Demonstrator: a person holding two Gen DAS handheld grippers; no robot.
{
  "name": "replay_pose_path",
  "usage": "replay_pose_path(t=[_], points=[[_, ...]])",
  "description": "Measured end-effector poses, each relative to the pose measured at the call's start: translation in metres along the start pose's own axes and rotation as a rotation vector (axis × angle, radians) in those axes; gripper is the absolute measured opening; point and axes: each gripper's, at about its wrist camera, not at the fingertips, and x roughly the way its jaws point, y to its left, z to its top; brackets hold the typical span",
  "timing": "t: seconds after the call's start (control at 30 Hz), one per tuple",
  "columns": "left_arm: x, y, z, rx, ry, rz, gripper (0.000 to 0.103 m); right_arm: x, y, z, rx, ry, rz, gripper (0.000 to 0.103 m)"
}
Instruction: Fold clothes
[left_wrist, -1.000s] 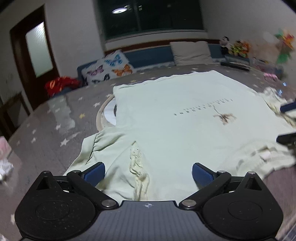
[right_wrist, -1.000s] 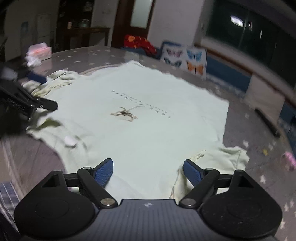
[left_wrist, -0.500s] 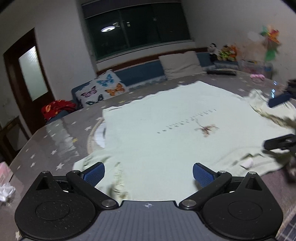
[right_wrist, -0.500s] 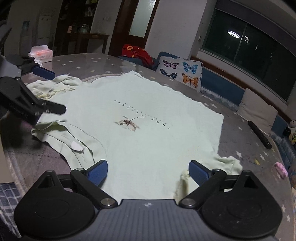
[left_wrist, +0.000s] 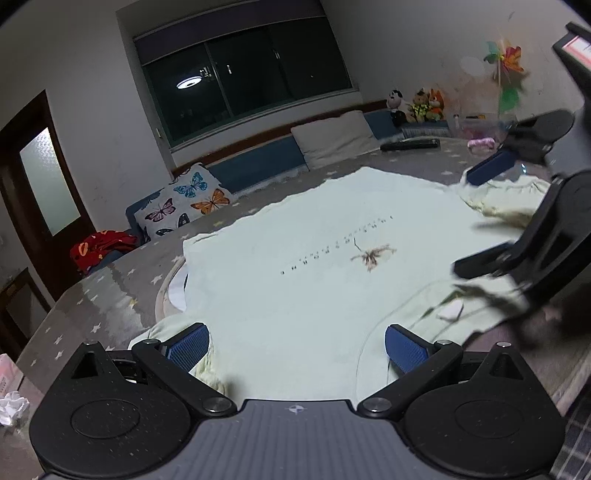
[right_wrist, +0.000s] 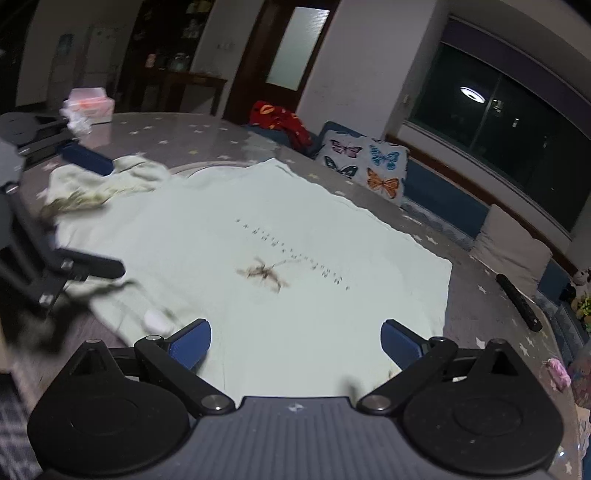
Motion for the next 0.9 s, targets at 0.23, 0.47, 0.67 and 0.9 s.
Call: replay_pose_path(t=[0.23,0.47,0.67,0.9], points=[[0.004,0.001,0.003,-0.021,0.002,0.005,0.103,0.001,0.015,-0.004,-0.055,0.004,0.067,0.1],[0.01,-0.006,-0.002,0.005,0.026,-0.02,0.103,0.0,0.014,-0.002,-0.041,-0.002,0.078,0.1],[0.006,-0.006,-0.003,0.011,0.002,-0.014,0.103,0.002,0.011,0.004,-0.038,-0.008,0.089,0.101],[0.003,0.002,-0.001,-0.016,-0.007,0.004,0.103,0.023,0.014,0.014,-0.03,-0.003,0.07,0.101]])
